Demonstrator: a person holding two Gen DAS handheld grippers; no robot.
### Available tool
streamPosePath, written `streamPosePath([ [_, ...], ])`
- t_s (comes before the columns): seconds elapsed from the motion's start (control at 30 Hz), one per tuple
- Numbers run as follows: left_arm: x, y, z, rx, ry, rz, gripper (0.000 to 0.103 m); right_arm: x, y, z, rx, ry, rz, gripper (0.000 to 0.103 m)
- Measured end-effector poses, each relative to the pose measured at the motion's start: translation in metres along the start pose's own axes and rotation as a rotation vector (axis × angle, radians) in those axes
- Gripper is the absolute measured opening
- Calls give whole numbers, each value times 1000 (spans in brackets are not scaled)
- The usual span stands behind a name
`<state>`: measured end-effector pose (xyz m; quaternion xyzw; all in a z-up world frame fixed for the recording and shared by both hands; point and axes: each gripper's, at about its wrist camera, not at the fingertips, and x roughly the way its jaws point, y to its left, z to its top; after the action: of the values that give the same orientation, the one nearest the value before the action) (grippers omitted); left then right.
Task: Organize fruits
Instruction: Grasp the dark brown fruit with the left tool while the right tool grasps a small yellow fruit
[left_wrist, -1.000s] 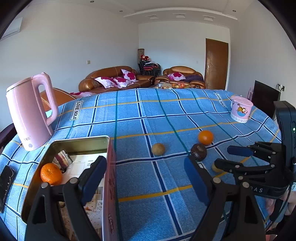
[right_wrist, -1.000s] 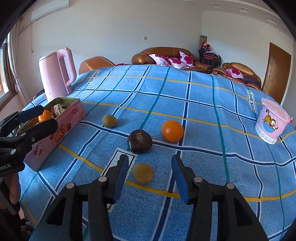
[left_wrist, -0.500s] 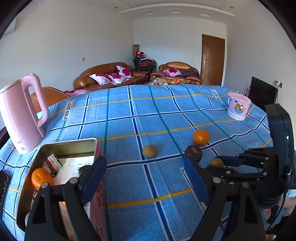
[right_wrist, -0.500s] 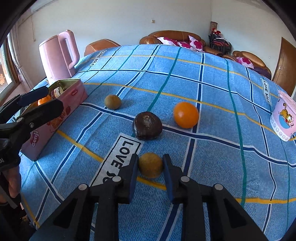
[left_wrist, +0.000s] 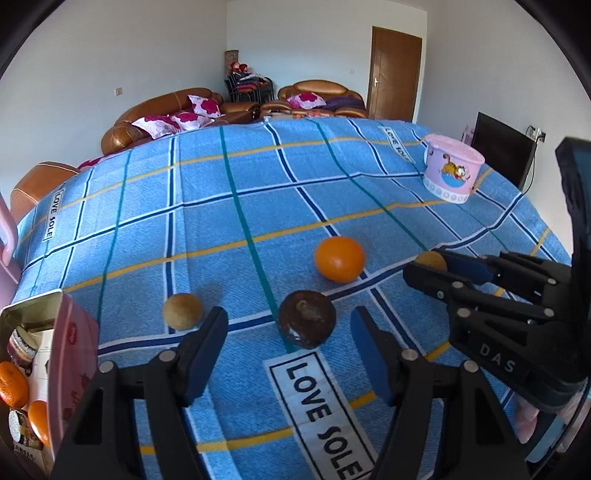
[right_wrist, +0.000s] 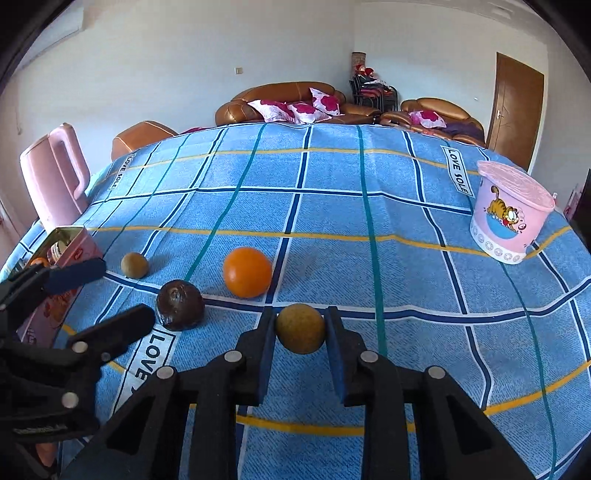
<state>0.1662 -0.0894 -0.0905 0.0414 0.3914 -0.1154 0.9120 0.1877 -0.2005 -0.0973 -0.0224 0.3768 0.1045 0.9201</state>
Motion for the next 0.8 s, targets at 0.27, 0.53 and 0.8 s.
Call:
streamPosePath([
  [0.27, 25, -5, 6, -3, 78, -32, 39, 0, -1, 0, 3, -4, 25, 28],
  [0.53, 12, -6, 4, 4, 23, -23, 38, -7, 2, -1, -19, -43, 68, 28],
  [0.8, -2, -3, 5, -4, -54, -15, 38, -17, 6, -2, -46, -89, 89, 28],
])
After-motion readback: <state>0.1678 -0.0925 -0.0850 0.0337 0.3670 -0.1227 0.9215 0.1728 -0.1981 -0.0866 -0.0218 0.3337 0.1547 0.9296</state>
